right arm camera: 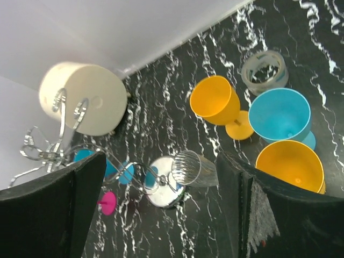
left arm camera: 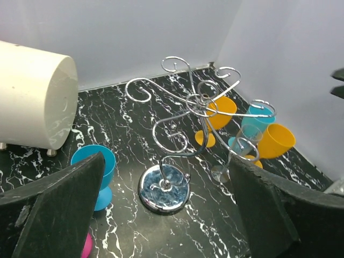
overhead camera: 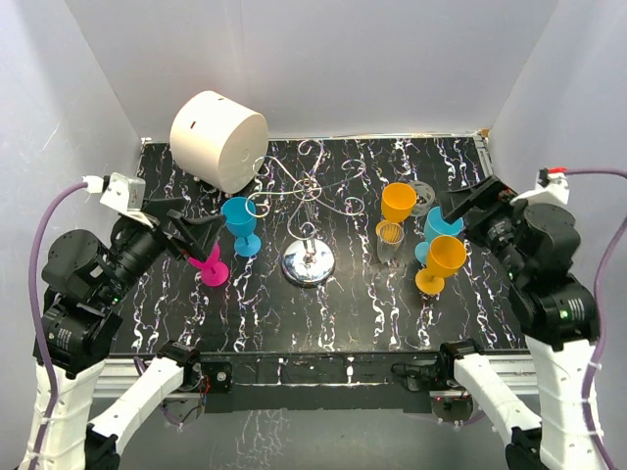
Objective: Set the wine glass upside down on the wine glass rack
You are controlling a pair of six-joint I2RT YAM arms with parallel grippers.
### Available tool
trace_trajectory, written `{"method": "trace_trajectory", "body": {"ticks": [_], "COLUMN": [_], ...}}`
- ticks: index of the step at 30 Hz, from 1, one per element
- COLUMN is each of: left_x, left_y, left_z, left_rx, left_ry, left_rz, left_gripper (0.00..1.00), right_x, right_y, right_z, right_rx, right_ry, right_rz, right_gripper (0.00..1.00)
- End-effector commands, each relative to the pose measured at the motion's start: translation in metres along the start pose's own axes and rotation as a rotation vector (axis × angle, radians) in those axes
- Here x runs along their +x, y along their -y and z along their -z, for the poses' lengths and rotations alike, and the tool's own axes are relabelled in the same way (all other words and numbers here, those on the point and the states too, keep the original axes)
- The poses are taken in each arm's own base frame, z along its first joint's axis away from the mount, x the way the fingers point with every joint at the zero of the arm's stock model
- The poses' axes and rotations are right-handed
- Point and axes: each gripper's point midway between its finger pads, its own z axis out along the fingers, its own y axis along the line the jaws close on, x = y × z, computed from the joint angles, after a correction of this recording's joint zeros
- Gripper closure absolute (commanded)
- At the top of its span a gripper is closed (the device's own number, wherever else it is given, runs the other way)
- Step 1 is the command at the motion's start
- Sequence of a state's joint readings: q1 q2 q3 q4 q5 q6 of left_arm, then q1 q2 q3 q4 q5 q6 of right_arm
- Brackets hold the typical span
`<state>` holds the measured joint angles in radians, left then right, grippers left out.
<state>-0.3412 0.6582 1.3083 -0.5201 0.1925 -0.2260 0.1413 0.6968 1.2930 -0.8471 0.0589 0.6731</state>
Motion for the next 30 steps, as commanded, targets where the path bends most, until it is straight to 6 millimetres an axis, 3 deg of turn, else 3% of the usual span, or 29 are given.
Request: {"method": "trace_trajectory", "body": {"ticks": [1, 8, 16, 23, 30], "left_x": [0.006, 0.013, -0.002, -0.015, -0.010], "left_y": [0.005, 0.009, 0.007, 0.005, 0.006], "left_z": [-0.004, -0.018, -0.011, -0.014, -0.029], "left_rx": [0.032, 0.060, 0.047, 0.027, 0.054], "left_ry": [-0.032, -0.053, 0.081, 0.134, 0.155], "left_rz": [-0.077, -0.141, -0.144, -0.149, -0.200], "left_gripper": [0.01, 0.01, 0.01, 0.01, 0.01], "right_x": [0.017, 0.039, 0.061, 0.077, 0.106], "right_y": [0.000, 0.012, 0.031, 0.028, 0.032], "right_z": [-0.019, -0.060, -0.103, -0.145, -0.185], "right_rx": [0.003, 0.078, 0.158, 0.199, 0.277], "right_ry": [-0.124, -0.295, -0.402, -0.406, -0.420], "right_rz": [0.074, 0.158, 0.213, 0.268, 0.372], "right_gripper": [0.20, 0.24, 0.42, 0.46, 0.53]}}
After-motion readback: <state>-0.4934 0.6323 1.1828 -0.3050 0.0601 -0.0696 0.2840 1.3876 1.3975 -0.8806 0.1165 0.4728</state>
